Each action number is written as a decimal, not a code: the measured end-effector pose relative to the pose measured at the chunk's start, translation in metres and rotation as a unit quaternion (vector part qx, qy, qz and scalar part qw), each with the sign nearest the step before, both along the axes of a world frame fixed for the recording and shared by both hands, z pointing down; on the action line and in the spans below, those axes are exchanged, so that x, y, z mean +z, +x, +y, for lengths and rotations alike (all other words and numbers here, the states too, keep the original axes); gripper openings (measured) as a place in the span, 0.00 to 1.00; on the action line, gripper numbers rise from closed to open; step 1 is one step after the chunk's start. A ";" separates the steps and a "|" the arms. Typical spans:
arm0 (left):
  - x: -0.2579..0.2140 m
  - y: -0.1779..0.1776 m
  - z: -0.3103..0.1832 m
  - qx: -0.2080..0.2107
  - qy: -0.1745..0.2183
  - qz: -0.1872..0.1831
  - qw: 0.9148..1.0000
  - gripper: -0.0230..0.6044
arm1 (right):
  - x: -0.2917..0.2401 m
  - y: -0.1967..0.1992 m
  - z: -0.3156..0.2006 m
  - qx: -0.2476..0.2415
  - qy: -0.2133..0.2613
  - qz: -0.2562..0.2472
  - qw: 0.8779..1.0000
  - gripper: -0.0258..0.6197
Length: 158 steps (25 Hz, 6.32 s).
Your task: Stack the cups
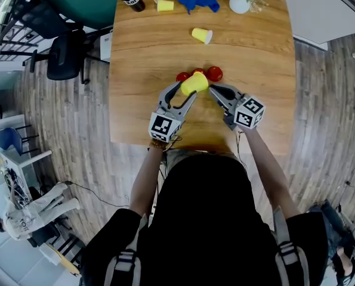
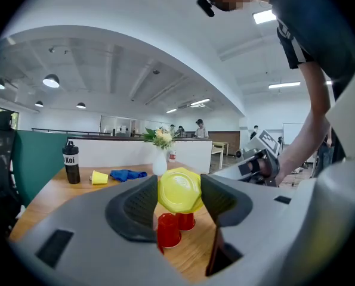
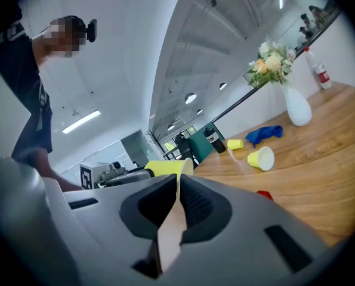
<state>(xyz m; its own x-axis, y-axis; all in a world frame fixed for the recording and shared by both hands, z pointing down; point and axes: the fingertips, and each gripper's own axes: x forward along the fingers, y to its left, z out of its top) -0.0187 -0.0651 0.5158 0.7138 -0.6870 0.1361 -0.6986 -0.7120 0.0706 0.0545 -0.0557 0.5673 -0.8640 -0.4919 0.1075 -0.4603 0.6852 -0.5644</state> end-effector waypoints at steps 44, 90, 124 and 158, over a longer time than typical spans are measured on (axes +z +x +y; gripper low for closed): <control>0.094 0.020 -0.057 0.126 -0.073 -0.405 0.903 0.43 | 0.026 0.045 0.010 0.070 -0.030 0.031 0.997 0.06; 0.008 -0.014 -0.053 -0.042 -0.064 -0.098 0.992 0.46 | -0.001 0.055 -0.064 0.044 0.025 0.105 0.993 0.08; -0.005 -0.068 -0.030 -0.123 -0.062 -0.031 0.990 0.46 | 0.100 0.020 -0.236 0.043 -0.120 0.195 0.972 0.18; -0.006 -0.077 -0.030 -0.123 -0.062 -0.036 0.990 0.46 | 0.091 0.013 -0.256 0.093 -0.202 0.133 0.966 0.08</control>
<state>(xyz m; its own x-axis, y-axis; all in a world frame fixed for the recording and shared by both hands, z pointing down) -0.0952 -0.0947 0.5093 0.5117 -0.8142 0.2743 -0.8567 -0.5078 0.0907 0.0679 -0.3115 0.6580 -0.6801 -0.5075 0.5290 -0.7199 0.3262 -0.6126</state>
